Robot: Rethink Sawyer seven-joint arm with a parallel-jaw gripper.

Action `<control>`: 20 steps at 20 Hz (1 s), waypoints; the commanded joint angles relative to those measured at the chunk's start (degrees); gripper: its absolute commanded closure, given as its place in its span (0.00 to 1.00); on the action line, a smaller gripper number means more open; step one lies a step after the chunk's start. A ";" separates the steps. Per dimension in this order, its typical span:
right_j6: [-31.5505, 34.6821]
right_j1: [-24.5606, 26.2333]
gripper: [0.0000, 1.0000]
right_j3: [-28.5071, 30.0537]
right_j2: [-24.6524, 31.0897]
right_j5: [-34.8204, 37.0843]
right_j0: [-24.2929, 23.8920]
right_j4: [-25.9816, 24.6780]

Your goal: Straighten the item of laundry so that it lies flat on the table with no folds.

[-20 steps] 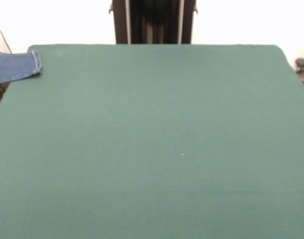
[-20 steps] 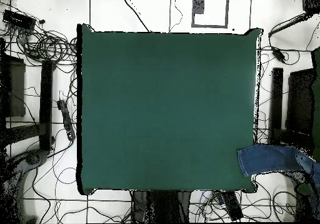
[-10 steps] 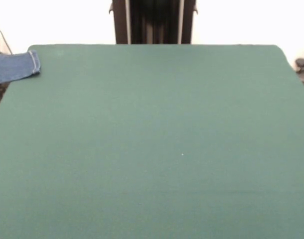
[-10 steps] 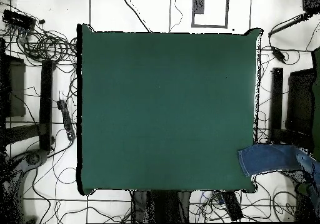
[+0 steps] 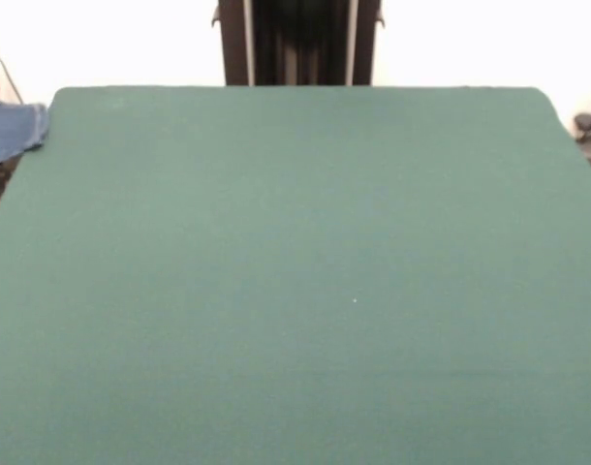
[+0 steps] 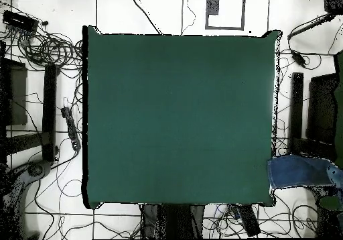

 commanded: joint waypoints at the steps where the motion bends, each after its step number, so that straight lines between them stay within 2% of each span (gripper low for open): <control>1: -14.44 -2.54 1.00 5.99 3.10 1.13 3.84 0.75; 12: -16.10 0.53 1.00 0.98 5.10 3.87 2.25 -0.58; 20: -7.14 -2.57 1.00 7.99 2.57 -2.81 7.63 0.36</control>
